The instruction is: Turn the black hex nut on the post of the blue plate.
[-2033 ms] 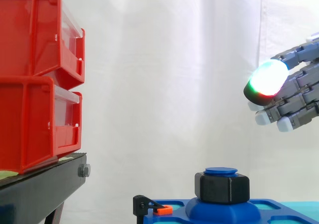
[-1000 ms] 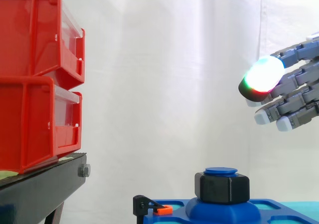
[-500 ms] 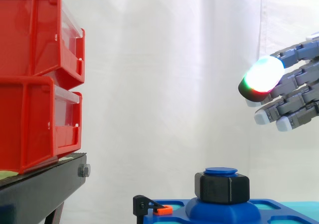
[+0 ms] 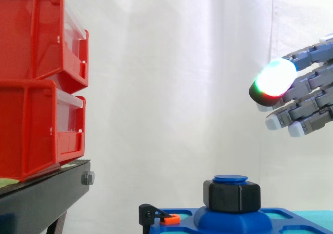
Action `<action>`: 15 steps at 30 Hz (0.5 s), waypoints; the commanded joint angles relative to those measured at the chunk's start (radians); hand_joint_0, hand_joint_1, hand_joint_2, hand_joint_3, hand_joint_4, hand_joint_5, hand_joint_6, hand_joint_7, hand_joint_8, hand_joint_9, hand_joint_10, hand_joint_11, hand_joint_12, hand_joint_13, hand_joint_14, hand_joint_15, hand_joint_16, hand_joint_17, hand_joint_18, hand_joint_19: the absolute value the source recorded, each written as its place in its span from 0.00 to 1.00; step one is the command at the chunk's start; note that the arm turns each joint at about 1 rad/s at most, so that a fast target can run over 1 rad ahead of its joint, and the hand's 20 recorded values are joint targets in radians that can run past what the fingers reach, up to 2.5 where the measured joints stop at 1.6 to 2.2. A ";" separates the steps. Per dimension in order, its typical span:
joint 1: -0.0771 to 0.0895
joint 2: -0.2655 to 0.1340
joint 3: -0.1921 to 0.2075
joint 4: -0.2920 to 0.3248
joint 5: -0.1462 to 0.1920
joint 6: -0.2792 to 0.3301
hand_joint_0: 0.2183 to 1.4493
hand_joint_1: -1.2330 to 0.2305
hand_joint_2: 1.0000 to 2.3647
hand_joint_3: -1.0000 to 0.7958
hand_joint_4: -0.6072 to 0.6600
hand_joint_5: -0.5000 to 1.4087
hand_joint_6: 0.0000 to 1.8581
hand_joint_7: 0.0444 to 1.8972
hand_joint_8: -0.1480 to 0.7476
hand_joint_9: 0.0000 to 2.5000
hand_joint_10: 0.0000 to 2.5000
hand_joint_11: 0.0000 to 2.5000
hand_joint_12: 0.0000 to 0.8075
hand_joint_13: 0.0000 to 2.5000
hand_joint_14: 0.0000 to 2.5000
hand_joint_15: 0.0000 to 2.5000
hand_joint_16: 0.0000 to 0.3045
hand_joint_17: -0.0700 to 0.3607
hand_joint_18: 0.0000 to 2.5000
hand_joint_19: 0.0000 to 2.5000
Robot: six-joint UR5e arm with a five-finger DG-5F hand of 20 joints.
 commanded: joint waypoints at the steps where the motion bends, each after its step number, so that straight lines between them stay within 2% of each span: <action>1: 0.000 0.001 0.001 0.000 0.000 0.000 0.18 0.48 0.00 0.28 0.54 0.14 0.27 0.25 0.24 0.00 0.00 0.00 0.32 0.00 0.00 0.00 0.14 0.38 0.00 0.04; 15: 0.000 0.001 0.001 0.000 0.000 0.000 0.18 0.48 0.00 0.28 0.54 0.14 0.27 0.25 0.25 0.00 0.00 0.00 0.33 0.00 0.00 0.00 0.14 0.38 0.00 0.04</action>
